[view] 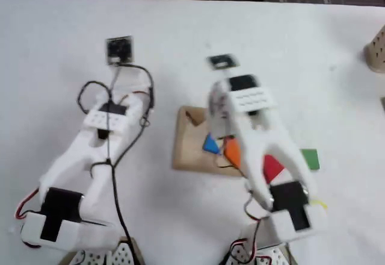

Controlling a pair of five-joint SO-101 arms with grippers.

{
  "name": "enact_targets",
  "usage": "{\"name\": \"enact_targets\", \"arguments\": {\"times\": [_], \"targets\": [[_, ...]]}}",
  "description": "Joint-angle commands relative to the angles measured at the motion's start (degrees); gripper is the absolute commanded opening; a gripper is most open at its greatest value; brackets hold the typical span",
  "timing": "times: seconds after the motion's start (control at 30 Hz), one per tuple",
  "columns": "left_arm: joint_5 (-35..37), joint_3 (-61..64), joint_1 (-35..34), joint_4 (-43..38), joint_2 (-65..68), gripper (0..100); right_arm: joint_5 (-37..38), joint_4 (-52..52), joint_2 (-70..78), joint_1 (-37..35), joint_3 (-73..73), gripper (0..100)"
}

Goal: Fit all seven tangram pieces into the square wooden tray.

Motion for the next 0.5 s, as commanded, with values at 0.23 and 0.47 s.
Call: {"name": "enact_targets", "arguments": {"times": [0.23,0.47], "targets": [[-0.35,12.4,14.64,5.63,-16.92,2,1.05,-9.63,-17.1,15.78,19.08,1.9],[0.0,15.38,25.8,5.98,-16.84,2,1.14,-13.23,-23.16,24.57,26.11,1.9]]}}
